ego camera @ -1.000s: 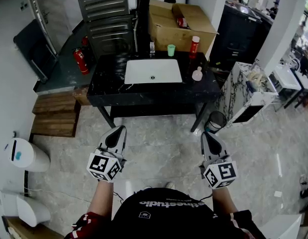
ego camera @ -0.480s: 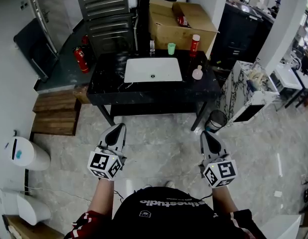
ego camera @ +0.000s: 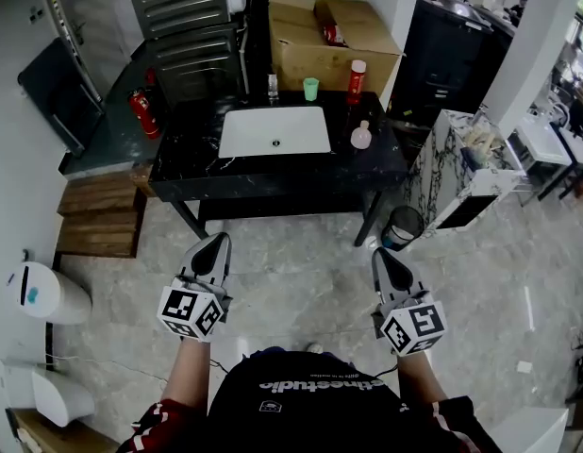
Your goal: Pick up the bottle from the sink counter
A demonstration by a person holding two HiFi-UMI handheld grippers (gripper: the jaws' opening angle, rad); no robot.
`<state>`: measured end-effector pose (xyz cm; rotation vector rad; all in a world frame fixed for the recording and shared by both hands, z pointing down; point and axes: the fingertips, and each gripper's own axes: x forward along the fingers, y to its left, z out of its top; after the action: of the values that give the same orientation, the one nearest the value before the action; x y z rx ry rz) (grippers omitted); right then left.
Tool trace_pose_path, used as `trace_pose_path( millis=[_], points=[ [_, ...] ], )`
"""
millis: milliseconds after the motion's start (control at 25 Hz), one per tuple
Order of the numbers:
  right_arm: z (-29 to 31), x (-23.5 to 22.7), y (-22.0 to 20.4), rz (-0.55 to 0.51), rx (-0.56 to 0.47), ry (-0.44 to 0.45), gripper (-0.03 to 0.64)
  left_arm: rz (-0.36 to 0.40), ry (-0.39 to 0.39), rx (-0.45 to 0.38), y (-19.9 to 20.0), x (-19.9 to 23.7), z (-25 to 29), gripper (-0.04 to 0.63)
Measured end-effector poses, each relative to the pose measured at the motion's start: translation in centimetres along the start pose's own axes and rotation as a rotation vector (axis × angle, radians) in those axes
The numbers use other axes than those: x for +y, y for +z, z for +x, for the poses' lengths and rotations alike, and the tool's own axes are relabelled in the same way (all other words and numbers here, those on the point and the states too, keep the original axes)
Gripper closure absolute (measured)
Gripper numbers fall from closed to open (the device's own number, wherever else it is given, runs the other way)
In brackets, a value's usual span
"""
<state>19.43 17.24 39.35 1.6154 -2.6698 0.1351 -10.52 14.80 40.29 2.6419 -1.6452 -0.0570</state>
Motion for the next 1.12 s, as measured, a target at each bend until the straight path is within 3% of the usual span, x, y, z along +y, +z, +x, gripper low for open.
trace_pose_path(
  millis=[240, 400, 680, 880, 1120],
  points=[
    [2.0, -2.2, -1.7, 0.076, 0.025, 0.028, 0.578, 0.049, 0.033, 0.021, -0.6, 0.4, 2.1, 0.581],
    [6.1, -2.2, -2.3, 0.063, 0.037, 0.056, 0.578, 0.040, 0.037, 0.031, -1.8, 3.0, 4.7, 0.581],
    [18.2, -2.4, -2.4, 0.087, 0.062, 0.085, 0.578, 0.060, 0.041, 0.004, -2.8, 11.9, 12.9, 0.581],
    [28.6, -3.5, -1.0, 0.129, 0.044, 0.064, 0.577, 0.110, 0.010, -0.009, -1.4, 18.9, 20.0, 0.581],
    [36.6, -2.8, 0.9, 0.081, 0.026, 0.058, 0.577, 0.091, -0.022, -0.022, -0.1, 25.0, 25.2, 0.580]
  ],
)
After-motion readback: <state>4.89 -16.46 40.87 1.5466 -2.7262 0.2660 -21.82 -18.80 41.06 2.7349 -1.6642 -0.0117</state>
